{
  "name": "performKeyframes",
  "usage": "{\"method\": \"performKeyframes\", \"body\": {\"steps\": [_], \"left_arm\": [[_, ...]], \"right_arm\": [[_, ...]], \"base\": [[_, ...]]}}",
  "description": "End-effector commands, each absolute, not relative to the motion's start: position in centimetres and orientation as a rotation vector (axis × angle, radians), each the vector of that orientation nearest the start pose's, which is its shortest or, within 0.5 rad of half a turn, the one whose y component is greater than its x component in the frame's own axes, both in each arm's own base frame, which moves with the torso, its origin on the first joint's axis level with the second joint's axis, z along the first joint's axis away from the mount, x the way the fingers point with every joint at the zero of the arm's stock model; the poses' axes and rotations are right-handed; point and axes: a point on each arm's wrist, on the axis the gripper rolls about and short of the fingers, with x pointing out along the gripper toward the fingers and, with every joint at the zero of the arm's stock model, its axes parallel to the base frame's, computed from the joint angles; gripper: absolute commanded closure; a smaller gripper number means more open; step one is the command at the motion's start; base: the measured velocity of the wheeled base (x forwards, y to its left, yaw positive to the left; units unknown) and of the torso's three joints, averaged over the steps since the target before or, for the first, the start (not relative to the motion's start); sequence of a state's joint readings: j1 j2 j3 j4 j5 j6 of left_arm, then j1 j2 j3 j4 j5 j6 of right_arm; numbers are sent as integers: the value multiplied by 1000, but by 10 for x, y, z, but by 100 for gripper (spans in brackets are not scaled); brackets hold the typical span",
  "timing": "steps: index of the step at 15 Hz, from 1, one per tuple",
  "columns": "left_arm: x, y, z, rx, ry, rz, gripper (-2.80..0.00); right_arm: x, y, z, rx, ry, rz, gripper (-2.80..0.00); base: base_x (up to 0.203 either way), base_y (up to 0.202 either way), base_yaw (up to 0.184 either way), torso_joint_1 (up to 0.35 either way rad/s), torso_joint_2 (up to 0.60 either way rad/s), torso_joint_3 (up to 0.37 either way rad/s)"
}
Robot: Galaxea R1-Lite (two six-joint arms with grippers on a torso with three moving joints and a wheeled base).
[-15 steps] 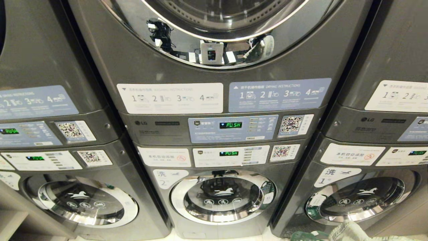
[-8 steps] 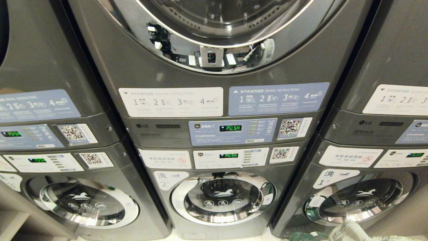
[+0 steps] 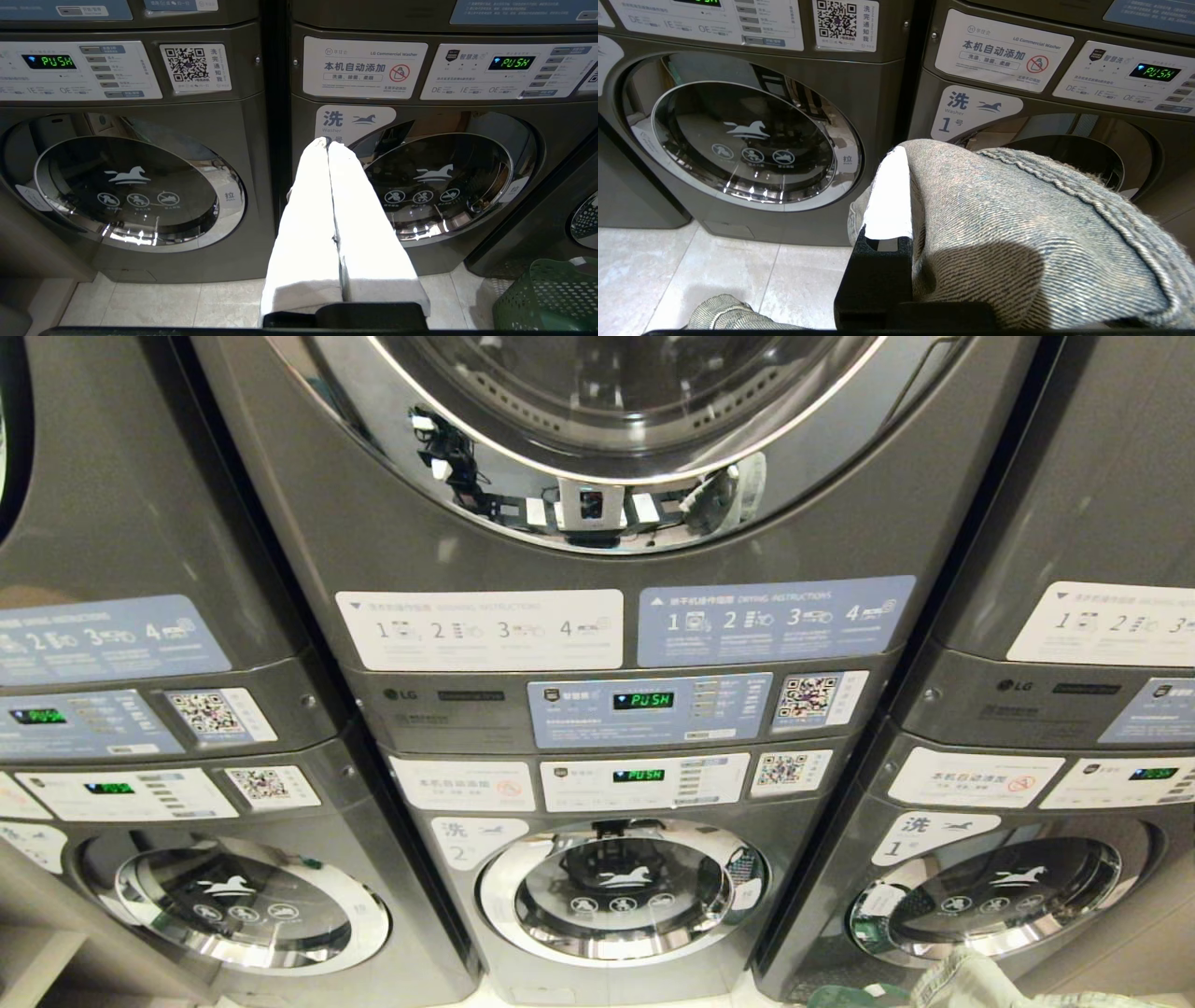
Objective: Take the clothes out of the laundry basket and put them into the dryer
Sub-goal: Open the dryer
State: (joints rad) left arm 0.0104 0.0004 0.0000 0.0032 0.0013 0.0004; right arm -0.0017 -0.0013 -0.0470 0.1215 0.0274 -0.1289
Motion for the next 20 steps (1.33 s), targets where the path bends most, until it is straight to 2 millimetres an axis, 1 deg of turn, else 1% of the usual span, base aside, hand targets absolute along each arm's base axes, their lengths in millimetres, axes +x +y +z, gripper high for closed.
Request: {"method": "performKeyframes", "body": {"steps": [1,20], "left_arm": [[-23,0,75,0,3,12,0],[-23,0,75,2,3,12,0]], "right_arm": [[-27,1,76,-129,75,30,0],[-27,1,76,-128,74,28,0]], "base": [[0,0,0,76,-136,-70],[0,0,0,61,-118,-60]]}}
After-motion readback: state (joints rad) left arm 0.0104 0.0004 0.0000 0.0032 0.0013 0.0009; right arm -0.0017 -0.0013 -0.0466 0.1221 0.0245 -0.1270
